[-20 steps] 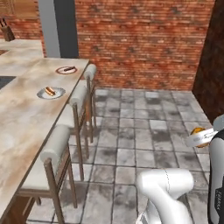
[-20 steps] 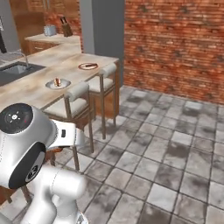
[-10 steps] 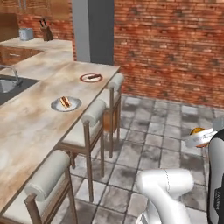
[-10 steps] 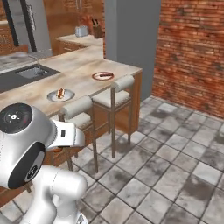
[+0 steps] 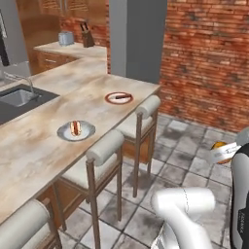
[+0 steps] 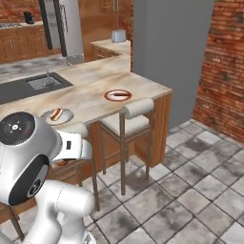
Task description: Pick up the peach and tangerine from the fridge and place one fruit on each plate on the dining counter.
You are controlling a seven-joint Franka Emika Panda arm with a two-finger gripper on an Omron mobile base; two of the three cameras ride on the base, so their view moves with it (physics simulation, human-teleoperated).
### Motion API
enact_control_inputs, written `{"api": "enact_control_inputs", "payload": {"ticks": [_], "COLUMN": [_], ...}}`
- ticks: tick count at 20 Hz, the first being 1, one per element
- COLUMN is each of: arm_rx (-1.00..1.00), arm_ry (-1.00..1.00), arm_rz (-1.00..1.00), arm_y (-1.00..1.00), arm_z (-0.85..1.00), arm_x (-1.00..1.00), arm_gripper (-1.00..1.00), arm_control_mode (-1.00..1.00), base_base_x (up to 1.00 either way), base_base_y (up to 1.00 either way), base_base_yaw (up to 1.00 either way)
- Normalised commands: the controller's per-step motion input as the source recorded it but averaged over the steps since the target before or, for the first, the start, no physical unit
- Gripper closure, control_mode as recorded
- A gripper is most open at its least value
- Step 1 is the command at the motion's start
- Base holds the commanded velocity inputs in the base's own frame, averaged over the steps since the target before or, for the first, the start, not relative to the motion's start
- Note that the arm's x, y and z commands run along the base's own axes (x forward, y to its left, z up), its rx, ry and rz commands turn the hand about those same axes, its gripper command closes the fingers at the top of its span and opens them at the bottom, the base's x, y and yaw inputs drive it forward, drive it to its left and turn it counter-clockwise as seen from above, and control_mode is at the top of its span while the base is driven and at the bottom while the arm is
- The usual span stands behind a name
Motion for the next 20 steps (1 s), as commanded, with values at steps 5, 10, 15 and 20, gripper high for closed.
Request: {"api": "enact_control_inputs", "payload": {"ticks": [5,10,15,20], "arm_rx": [0.0,0.0,0.0,0.0], "arm_ry": [0.0,0.0,0.0,0.0], "arm_rz": [0.0,0.0,0.0,0.0], "arm_y": [0.0,0.0,0.0,0.0], "arm_z": [0.0,0.0,0.0,0.0], "arm_x": [0.0,0.0,0.0,0.0], "arm_gripper": [1.0,1.0,1.0,1.0], "arm_control_mode": [1.0,1.0,1.0,1.0], "base_base_x": [0.66,0.65,0.59,0.56], "base_base_y": [-0.7,-0.69,-0.63,-0.55], "base_base_yaw": [0.42,0.42,0.43,0.46]}}
